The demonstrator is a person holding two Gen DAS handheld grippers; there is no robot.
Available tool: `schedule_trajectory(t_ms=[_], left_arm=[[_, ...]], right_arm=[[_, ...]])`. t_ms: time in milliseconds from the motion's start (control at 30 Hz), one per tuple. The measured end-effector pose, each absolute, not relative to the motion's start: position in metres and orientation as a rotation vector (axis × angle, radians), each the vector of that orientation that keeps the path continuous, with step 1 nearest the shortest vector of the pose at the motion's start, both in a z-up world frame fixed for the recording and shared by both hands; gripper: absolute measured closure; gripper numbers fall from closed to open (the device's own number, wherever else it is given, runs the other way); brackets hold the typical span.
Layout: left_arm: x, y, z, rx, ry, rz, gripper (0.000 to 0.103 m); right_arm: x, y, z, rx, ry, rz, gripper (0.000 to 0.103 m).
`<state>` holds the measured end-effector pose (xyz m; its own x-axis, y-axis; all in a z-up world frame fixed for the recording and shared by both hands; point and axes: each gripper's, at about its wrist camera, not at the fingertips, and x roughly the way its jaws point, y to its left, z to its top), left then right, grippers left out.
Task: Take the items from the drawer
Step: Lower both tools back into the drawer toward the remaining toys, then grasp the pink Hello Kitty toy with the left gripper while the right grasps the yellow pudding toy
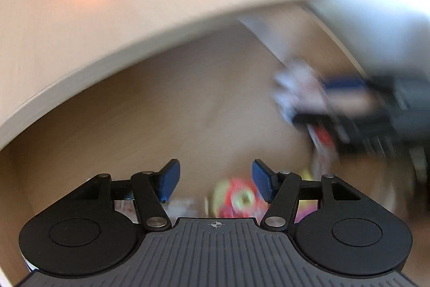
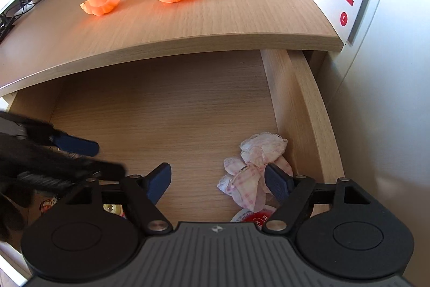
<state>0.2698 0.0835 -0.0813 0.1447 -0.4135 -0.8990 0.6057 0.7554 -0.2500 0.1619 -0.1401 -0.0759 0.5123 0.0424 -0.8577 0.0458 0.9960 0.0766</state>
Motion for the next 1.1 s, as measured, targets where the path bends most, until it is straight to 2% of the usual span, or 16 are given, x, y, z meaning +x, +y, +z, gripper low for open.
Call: schedule_trajectory(t_ms=[133,333,400,600,633,667,800,933,1100], left_arm=[[0.252,0.072,-0.084,0.353,1.259,-0.853,0.038],[0.241,0.05,-0.093,0.405,1.3,-0.841,0.038],[0.246,0.028,-0.112,0.432,1.301,-0.827,0.034],[0.245,0.033,-0.108,0.411,1.294,-0.812,0.037],[0.246,0.035,-0.106,0.393,1.29,-0.811,0.037],[0.247,0.037,-0.105,0.369,1.288,-0.8,0.042],[0.256,0.053,-0.098,0.224,1.334,-0.707,0.043],[0.251,0.093,-0.062,0.071,1.246,-0.627,0.043],[0.237,0.145,-0.021,-0.101,1.137,-0.49,0.043]], right_arm=[[0.164,-0.144,-0.075,0.129,1.032,0.0,0.026],[0.158,-0.156,-0.07,0.228,1.048,0.006,0.026],[0.158,-0.156,-0.067,0.22,1.05,0.001,0.026],[0.159,-0.155,-0.058,0.209,1.065,0.012,0.026],[0.161,-0.157,-0.057,0.223,1.072,0.021,0.026],[0.162,-0.159,-0.057,0.24,1.078,0.028,0.026],[0.165,-0.16,-0.047,0.281,1.109,0.044,0.026],[0.173,-0.15,-0.048,0.218,1.208,0.056,0.026],[0.176,-0.127,-0.074,0.236,1.397,0.165,0.026]])
